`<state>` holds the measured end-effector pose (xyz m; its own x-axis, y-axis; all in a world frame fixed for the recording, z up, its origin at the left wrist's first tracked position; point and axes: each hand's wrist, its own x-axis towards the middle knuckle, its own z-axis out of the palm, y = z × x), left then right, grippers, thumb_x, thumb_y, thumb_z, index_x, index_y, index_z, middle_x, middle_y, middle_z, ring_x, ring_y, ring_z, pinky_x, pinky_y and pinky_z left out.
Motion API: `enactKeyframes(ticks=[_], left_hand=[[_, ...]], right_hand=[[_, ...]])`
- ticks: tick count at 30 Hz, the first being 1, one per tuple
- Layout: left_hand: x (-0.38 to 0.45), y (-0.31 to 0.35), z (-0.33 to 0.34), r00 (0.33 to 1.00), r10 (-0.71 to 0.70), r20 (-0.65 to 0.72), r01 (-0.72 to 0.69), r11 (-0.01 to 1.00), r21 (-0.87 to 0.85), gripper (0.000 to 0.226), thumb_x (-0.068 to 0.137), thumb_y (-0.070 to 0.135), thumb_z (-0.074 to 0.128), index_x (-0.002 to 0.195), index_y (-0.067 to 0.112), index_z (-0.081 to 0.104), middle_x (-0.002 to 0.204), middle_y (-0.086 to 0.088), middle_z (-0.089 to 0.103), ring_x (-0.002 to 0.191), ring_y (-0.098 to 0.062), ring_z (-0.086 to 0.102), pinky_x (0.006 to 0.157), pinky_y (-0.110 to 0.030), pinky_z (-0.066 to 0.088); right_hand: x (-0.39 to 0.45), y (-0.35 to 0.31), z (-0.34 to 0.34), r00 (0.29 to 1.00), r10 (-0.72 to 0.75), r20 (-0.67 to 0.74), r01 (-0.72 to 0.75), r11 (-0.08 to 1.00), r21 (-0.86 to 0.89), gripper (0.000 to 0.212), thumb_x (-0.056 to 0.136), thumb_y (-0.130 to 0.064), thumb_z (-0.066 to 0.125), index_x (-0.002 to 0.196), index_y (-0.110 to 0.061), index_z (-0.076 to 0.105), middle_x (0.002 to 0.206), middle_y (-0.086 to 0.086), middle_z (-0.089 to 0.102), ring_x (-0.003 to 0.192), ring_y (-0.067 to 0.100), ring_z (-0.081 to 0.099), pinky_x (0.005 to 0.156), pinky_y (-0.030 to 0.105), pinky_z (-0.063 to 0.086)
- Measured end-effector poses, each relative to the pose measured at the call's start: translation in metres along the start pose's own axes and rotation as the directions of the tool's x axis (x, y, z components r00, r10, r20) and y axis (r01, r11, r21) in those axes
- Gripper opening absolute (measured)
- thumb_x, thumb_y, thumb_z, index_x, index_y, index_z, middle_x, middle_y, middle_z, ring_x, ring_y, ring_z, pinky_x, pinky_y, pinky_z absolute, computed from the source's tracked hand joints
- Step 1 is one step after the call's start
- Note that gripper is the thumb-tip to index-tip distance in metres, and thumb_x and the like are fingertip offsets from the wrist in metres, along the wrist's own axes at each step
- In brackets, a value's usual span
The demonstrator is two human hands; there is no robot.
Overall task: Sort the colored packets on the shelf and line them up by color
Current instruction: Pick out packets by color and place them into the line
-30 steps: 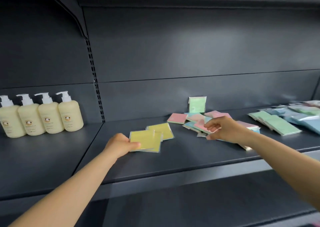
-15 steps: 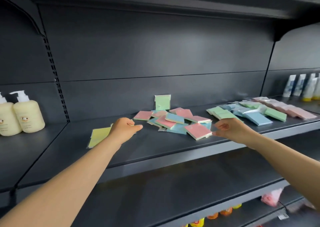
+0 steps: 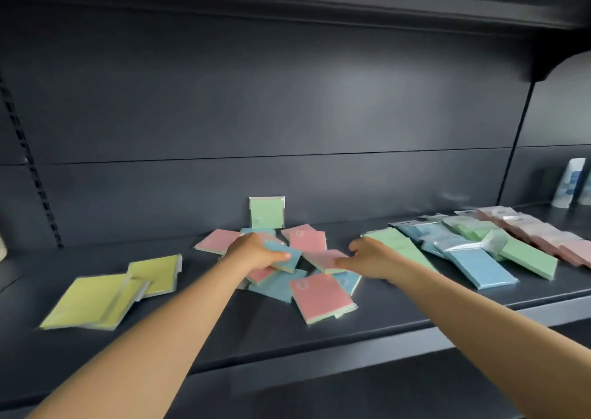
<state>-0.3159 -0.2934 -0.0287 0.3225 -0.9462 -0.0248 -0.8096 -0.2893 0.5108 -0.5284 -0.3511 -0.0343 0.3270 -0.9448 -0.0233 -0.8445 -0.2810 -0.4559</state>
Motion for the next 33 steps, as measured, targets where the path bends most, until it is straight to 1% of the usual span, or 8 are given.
enactKeyframes(ticks=[5, 9, 13, 16, 19, 23, 27, 33], left_hand=[[0.017, 0.009, 0.013, 0.994, -0.105, 0.005, 0.104, 0.988, 0.117, 0.073, 0.068, 0.049, 0.074, 0.132, 0.029, 0.046, 0.126, -0.001, 0.057, 0.110, -0.023, 0.056, 0.093, -0.031, 0.048], [0.026, 0.010, 0.016, 0.982, -0.187, 0.019, 0.187, 0.982, 0.026, 0.094, 0.066, 0.038, 0.081, 0.145, 0.028, 0.030, 0.126, -0.001, 0.056, 0.109, -0.022, 0.058, 0.094, -0.031, 0.047], [0.027, 0.006, 0.014, 0.964, -0.247, 0.104, 0.265, 0.833, -0.485, 0.067, 0.077, 0.001, 0.072, 0.136, 0.018, 0.047, 0.111, -0.007, 0.064, 0.089, -0.020, 0.064, 0.066, -0.025, 0.055], [0.019, -0.001, 0.013, 0.963, -0.260, 0.074, 0.243, 0.709, -0.662, 0.047, 0.079, -0.008, 0.067, 0.123, 0.005, 0.057, 0.107, -0.012, 0.065, 0.088, -0.022, 0.064, 0.062, -0.026, 0.053], [0.009, -0.005, 0.009, 0.958, -0.287, -0.003, 0.187, 0.632, -0.752, 0.037, 0.079, -0.009, 0.066, 0.114, 0.000, 0.058, 0.101, -0.013, 0.065, 0.085, -0.024, 0.063, 0.066, -0.028, 0.053], [-0.001, -0.008, -0.002, 0.945, -0.318, -0.076, 0.119, 0.550, -0.826, 0.029, 0.080, -0.008, 0.066, 0.107, -0.001, 0.058, 0.103, -0.015, 0.064, 0.078, -0.021, 0.063, 0.060, -0.024, 0.052], [-0.013, -0.015, -0.011, 0.937, -0.320, -0.141, 0.050, 0.520, -0.852, 0.022, 0.083, -0.006, 0.063, 0.104, -0.001, 0.063, 0.100, -0.014, 0.065, 0.072, -0.015, 0.063, 0.058, -0.019, 0.053], [-0.029, -0.034, -0.032, 0.935, -0.297, -0.196, -0.025, 0.494, -0.869, 0.023, 0.085, -0.004, 0.062, 0.108, -0.001, 0.064, 0.103, -0.014, 0.067, 0.085, -0.021, 0.065, 0.071, -0.024, 0.052]], right_hand=[[0.028, 0.008, -0.003, 0.986, 0.030, 0.161, -0.028, 0.999, -0.017, 0.044, 0.074, -0.051, 0.066, 0.074, -0.013, 0.043, 0.066, 0.000, 0.037, 0.056, 0.018, 0.032, 0.049, 0.026, 0.022], [0.046, 0.012, -0.005, 0.973, 0.062, 0.221, -0.071, 0.997, 0.033, 0.043, 0.069, -0.045, 0.072, 0.067, -0.017, 0.039, 0.062, -0.002, 0.033, 0.053, 0.017, 0.028, 0.049, 0.026, 0.021], [0.059, 0.015, -0.004, 0.970, 0.044, 0.240, -0.100, 0.969, 0.225, 0.032, 0.065, -0.022, 0.075, 0.063, -0.016, 0.044, 0.059, 0.001, 0.037, 0.054, 0.016, 0.032, 0.051, 0.020, 0.030], [0.065, 0.016, -0.006, 0.979, 0.001, 0.205, -0.085, 0.913, 0.400, 0.029, 0.064, 0.003, 0.066, 0.056, -0.012, 0.042, 0.058, 0.005, 0.037, 0.051, 0.018, 0.035, 0.055, 0.023, 0.034], [0.070, 0.020, -0.008, 0.989, -0.026, 0.145, -0.053, 0.855, 0.516, 0.010, 0.060, 0.009, 0.060, 0.066, 0.002, 0.057, 0.068, 0.011, 0.040, 0.066, 0.021, 0.040, 0.064, 0.029, 0.037], [0.071, 0.020, -0.016, 0.998, -0.041, 0.043, 0.006, 0.790, 0.613, 0.023, 0.071, 0.010, 0.071, 0.064, -0.004, 0.054, 0.065, 0.007, 0.049, 0.058, 0.018, 0.050, 0.054, 0.019, 0.049], [0.070, 0.016, -0.021, 0.999, -0.043, -0.027, 0.050, 0.693, 0.720, 0.012, 0.073, 0.010, 0.071, 0.077, -0.001, 0.068, 0.090, 0.014, 0.069, 0.087, 0.027, 0.067, 0.085, 0.035, 0.055], [0.055, 0.001, -0.022, 0.998, -0.019, -0.064, 0.061, 0.644, 0.762, 0.018, 0.078, 0.005, 0.071, 0.095, 0.002, 0.069, 0.100, 0.014, 0.070, 0.098, 0.030, 0.066, 0.088, 0.037, 0.054]])
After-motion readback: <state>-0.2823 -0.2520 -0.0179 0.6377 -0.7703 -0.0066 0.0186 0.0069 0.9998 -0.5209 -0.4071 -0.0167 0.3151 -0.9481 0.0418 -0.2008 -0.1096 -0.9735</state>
